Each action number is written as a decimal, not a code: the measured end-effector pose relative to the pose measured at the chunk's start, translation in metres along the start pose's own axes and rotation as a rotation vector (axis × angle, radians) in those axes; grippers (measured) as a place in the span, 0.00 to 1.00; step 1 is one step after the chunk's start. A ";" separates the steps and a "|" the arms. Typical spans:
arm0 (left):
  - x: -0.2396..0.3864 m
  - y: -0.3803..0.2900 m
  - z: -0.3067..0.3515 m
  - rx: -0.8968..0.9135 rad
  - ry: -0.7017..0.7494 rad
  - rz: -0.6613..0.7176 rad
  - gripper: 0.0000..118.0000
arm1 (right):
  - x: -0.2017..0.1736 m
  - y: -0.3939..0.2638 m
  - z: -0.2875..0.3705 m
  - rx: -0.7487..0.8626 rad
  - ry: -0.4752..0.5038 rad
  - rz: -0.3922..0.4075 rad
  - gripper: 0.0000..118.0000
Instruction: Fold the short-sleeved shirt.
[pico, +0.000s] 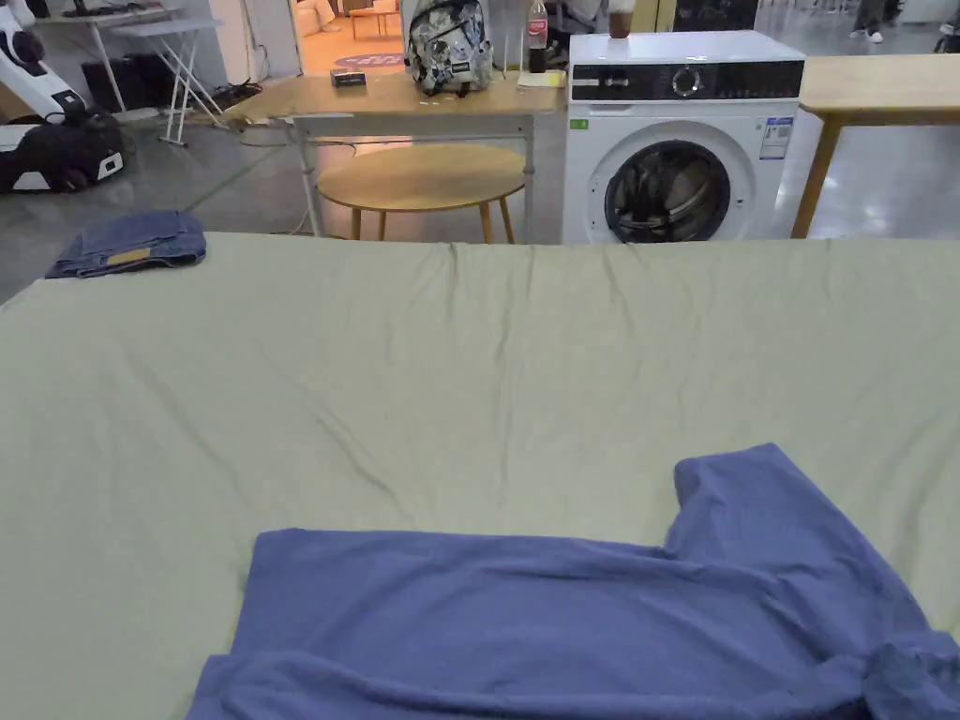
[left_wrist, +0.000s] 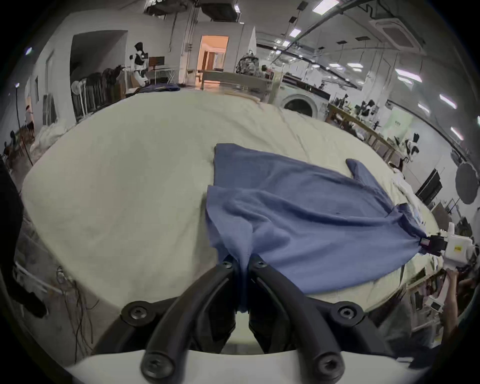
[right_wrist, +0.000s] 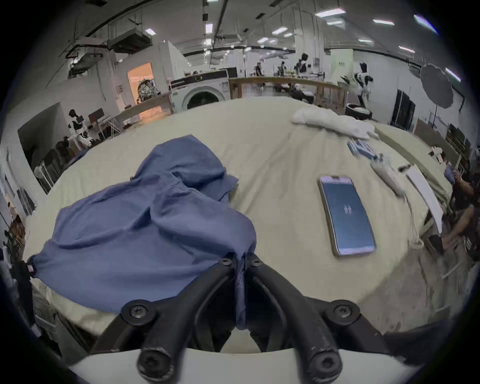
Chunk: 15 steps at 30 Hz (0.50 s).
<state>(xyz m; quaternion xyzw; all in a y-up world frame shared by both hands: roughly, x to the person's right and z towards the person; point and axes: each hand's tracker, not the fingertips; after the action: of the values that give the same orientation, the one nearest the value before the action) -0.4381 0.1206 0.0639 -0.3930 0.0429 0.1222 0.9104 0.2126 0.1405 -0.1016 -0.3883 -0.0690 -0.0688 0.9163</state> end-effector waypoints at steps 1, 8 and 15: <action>0.000 -0.007 0.001 0.022 -0.006 -0.007 0.01 | 0.001 -0.006 0.002 -0.005 -0.003 -0.003 0.03; -0.007 -0.016 0.009 0.136 0.012 -0.010 0.34 | 0.011 -0.026 0.000 0.056 0.005 0.053 0.57; 0.020 0.013 0.060 0.408 0.053 -0.162 0.39 | 0.004 0.003 0.062 0.293 0.037 0.064 0.58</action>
<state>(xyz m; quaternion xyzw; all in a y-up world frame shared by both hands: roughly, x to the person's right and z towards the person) -0.4229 0.1766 0.0923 -0.2060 0.0591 0.0272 0.9764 0.2121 0.1870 -0.0598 -0.2514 -0.0490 -0.0360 0.9660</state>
